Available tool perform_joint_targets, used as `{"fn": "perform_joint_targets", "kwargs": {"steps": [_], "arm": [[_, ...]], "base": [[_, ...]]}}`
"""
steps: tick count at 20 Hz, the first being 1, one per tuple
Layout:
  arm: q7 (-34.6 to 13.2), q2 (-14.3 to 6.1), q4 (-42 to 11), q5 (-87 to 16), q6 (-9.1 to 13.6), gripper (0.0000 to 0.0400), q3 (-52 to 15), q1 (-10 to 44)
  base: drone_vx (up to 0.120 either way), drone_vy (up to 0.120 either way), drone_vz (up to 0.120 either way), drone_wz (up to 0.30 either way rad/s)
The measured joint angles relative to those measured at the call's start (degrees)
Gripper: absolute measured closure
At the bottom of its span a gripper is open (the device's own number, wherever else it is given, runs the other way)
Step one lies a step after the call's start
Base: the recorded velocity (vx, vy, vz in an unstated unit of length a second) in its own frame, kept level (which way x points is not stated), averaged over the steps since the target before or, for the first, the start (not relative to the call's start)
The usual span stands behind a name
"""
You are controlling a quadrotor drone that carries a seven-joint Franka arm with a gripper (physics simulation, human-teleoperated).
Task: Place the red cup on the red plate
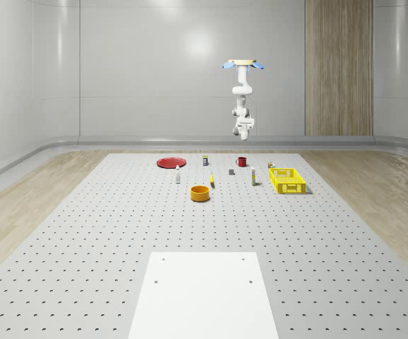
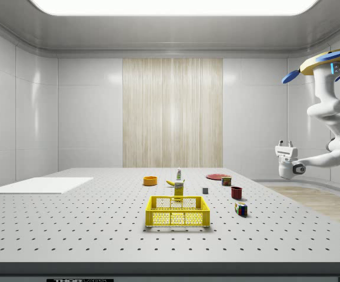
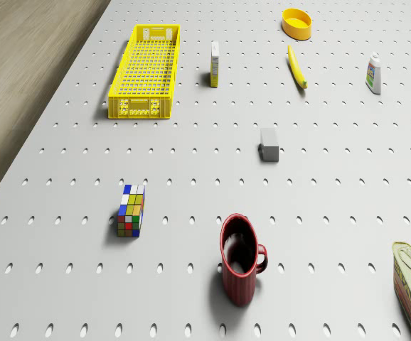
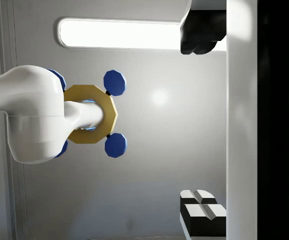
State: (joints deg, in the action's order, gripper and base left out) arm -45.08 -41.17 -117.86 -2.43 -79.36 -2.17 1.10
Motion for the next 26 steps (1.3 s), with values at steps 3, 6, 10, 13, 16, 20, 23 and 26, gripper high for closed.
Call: {"fn": "perform_joint_targets", "kwargs": {"steps": [3, 6, 10, 13, 16, 20, 23, 26], "arm": [[-0.23, -0.11, -0.17, -1.74, -0.15, 0.0000, -1.24, 0.38], [-0.61, -0.26, -0.49, -4.62, -0.32, 0.0000, -3.28, 1.01], [-1.56, -0.61, -1.58, -11.50, -0.65, 0.0000, -8.15, 2.54], [-2.88, -1.18, -3.81, -20.35, -1.07, 0.0000, -14.30, 4.54], [-5.24, -2.34, -8.79, -33.65, -1.75, 0.0000, -23.17, 7.67], [-11.37, -5.15, -21.50, -57.92, -2.44, 0.0000, -37.70, 14.30], [-18.53, -7.66, -32.58, -77.13, -1.09, 0.0000, -47.69, 21.78], [-26.16, -10.00, -40.55, -92.35, 2.43, 0.0000, -55.33, 31.00]], "base": [[0.000, 0.000, 0.000, 0.000], [0.000, 0.000, 0.000, 0.000], [0.000, 0.000, 0.000, 0.000], [0.000, 0.000, 0.000, 0.000], [0.000, -0.080, 0.000, 0.000], [0.030, -0.040, 0.000, 0.000], [0.120, 0.000, 0.000, 0.000], [0.120, 0.000, -0.080, 0.000]]}}
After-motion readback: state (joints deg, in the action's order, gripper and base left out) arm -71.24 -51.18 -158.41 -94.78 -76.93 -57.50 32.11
